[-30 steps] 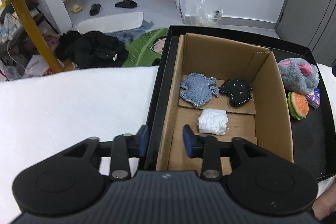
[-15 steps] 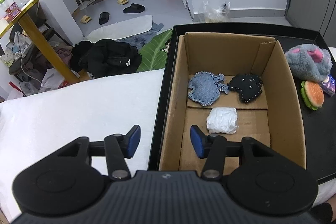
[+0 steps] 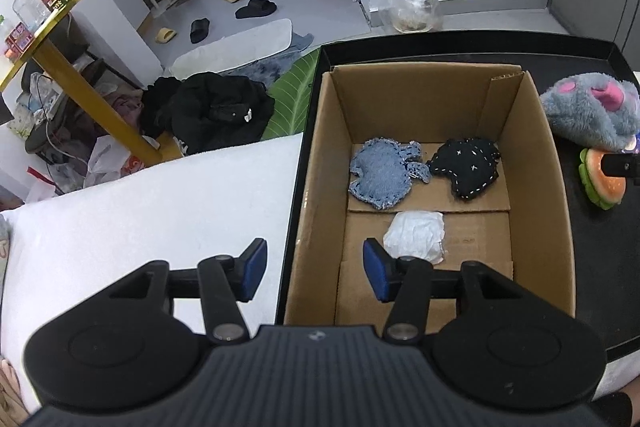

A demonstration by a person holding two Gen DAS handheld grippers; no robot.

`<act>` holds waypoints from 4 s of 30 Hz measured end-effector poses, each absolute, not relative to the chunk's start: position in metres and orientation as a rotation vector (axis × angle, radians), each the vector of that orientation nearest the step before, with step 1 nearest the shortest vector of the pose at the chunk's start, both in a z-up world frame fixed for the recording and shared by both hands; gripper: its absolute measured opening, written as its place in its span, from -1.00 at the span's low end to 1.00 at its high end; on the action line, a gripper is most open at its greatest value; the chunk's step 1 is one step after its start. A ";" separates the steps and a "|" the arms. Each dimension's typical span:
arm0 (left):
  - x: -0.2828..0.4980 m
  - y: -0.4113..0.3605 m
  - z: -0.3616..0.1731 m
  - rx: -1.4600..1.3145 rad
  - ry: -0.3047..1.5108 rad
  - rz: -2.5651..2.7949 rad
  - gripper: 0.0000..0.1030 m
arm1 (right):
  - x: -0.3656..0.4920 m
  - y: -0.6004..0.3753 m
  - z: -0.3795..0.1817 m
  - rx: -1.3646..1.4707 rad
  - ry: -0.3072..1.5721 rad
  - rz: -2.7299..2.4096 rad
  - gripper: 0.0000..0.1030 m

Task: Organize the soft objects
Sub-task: 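Move the right tool to the burger plush and close on it, then carry the burger plush with the right tool into the box and release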

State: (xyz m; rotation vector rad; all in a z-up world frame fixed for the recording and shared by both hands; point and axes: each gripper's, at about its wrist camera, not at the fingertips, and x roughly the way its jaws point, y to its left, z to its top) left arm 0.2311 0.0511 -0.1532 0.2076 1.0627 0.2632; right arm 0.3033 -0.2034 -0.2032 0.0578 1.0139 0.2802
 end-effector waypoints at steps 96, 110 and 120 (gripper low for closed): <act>0.216 0.115 -0.157 -0.182 1.035 0.112 -0.06 | 0.259 -0.102 -0.096 -0.086 0.826 0.375 -0.41; 0.214 0.125 -0.161 -0.232 1.028 0.108 -0.73 | 0.256 -0.056 -0.096 -0.146 0.820 0.418 -0.39; 0.212 0.128 -0.162 -0.244 1.020 0.102 -0.77 | 0.258 -0.033 -0.101 -0.188 0.823 0.421 -0.22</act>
